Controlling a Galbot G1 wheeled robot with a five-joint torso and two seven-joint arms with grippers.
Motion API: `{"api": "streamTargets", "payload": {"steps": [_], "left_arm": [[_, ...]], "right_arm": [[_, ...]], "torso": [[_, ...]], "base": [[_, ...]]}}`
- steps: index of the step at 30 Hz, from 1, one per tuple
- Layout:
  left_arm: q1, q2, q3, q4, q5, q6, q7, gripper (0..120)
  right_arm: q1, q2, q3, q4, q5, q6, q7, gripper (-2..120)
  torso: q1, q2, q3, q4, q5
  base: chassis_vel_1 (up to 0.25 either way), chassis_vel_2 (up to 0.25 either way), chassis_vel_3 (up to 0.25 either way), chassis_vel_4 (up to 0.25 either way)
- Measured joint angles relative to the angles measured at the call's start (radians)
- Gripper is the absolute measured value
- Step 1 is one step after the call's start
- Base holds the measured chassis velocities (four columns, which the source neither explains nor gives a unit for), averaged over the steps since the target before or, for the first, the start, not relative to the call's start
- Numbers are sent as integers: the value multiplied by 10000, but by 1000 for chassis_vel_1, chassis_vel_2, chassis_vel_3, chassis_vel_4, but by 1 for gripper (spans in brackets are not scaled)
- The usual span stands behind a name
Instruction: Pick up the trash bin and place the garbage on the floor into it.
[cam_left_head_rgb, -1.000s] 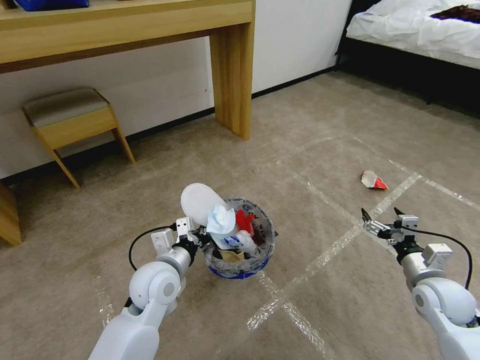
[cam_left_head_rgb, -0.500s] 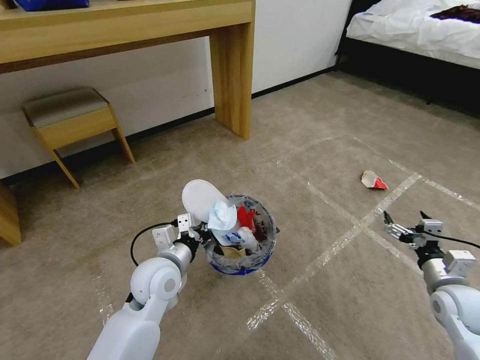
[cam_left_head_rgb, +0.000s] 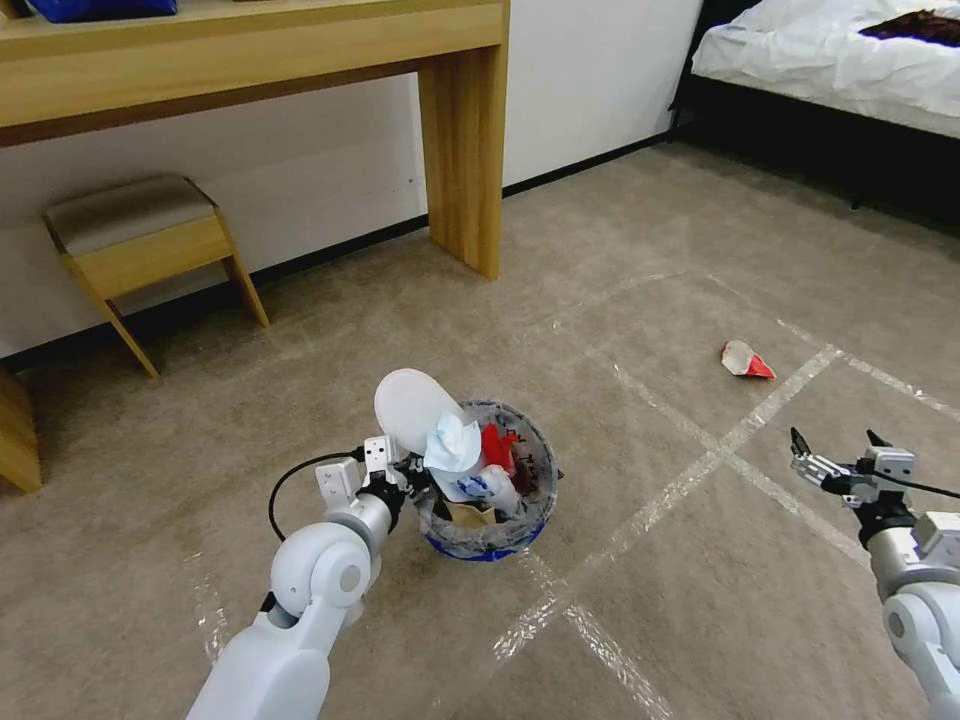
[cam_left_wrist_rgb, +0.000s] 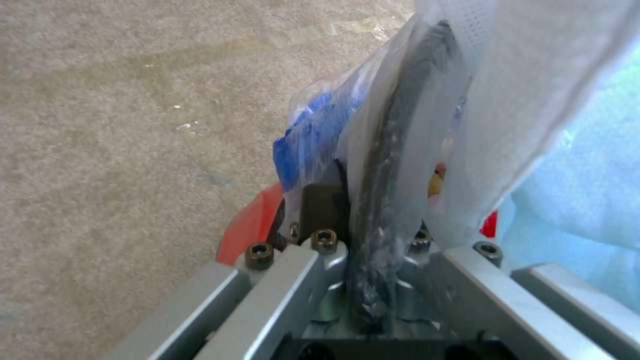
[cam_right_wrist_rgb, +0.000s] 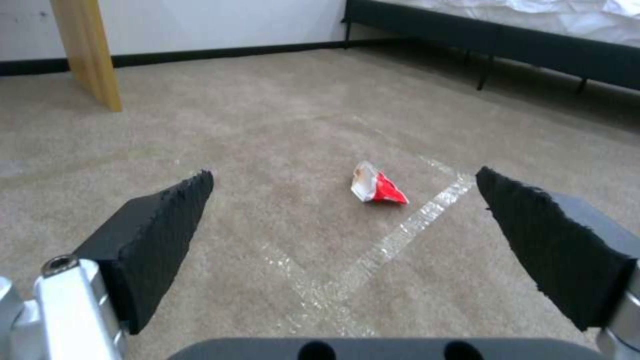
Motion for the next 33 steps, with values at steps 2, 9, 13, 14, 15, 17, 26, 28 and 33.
{"api": "streamTargets", "payload": {"steps": [2, 9, 13, 14, 15, 17, 26, 28, 33], "left_arm": [[-4, -3, -24, -2, -65, -28, -23, 1], [-2, -14, -77, -13, -88, -53, -54, 1], [-3, 31, -94, -19, -122, -88, -56, 1], [-7, 44, -101, -25, -140, -94, -61, 1], [-7, 44, -101, -25, -140, -94, -61, 1], [-7, 59, -101, -30, -147, -109, -61, 1], [90, 65, -105, -52, -120, -131, -64, 1], [91, 70, -108, -43, -104, -135, -64, 1], [77, 163, -88, 20, -90, -160, -71, 1]], "right_arm": [[43, 12, -94, 7, 0, 17, 1, 100], [191, -24, -276, -44, 46, 19, -49, 100], [281, -46, -331, -81, 142, -12, -52, 100], [310, -63, -345, -101, 196, -11, -59, 100], [310, -63, -345, -101, 196, -11, -59, 100], [338, -97, -357, -127, 335, 26, -206, 100], [408, -142, -391, -245, 453, 79, -356, 100], [428, -138, -391, -259, 454, 79, -355, 100], [486, -71, -393, -388, 439, 108, -412, 100]], "torso": [[0, 0, 0, -3, -3], [0, 0, 0, 0, -2], [0, 0, 0, 0, -1], [0, 0, 0, 0, -2], [0, 0, 0, 0, -2], [0, 0, 0, 0, -2], [-1, 1, -1, -2, -2], [-1, 0, -1, -2, -1], [0, 0, 1, -2, -3]], "base": [[0, 0, 0, 0], [0, 0, 0, 0], [0, 0, 0, 0], [0, 0, 0, 0], [0, 0, 0, 0], [0, 0, 0, 0], [-31, 22, 33, -29], [-163, 124, 149, -102], [-202, 196, 204, -193]]}}
